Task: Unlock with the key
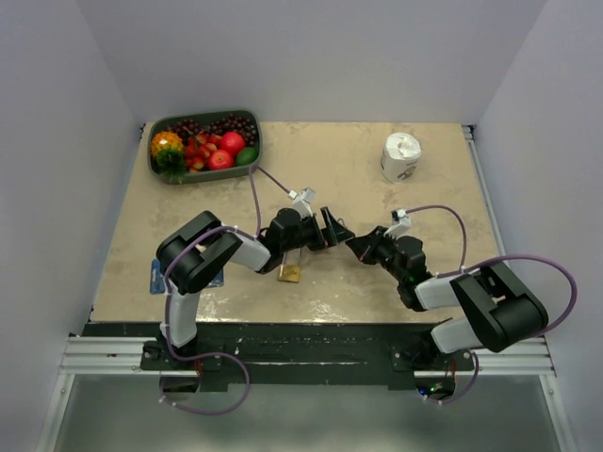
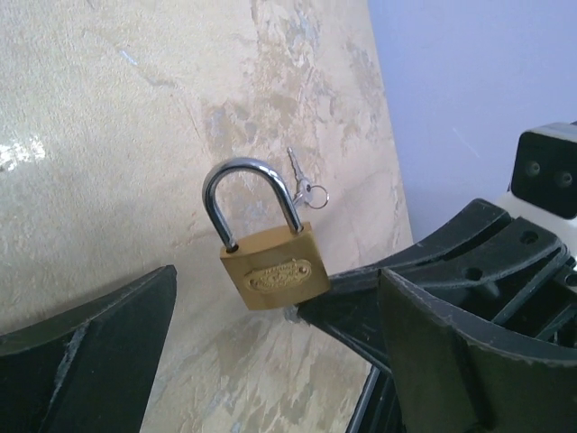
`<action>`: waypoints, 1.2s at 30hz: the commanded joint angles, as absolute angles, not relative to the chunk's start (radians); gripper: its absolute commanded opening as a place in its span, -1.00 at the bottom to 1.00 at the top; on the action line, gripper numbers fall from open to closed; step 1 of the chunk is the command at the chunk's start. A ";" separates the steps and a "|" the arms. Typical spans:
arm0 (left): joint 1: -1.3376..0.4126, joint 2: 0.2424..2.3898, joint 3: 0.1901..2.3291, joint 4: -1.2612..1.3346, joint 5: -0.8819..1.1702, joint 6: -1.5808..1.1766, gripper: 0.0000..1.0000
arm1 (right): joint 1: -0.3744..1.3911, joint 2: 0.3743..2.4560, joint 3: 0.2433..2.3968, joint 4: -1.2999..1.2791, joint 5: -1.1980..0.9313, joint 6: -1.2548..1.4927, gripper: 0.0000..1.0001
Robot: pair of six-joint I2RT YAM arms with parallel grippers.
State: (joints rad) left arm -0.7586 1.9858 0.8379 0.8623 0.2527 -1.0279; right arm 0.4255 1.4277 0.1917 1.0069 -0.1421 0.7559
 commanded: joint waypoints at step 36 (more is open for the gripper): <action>-0.788 2.091 0.931 0.991 0.259 -1.158 -0.57 | 0.453 1.434 0.184 1.126 -0.137 0.749 -1.00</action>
State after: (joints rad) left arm -0.7746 2.0762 0.8978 0.9356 0.2363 -1.1511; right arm 0.4492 1.4319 0.1791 1.0382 -0.1482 0.7509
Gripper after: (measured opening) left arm 0.489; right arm 0.007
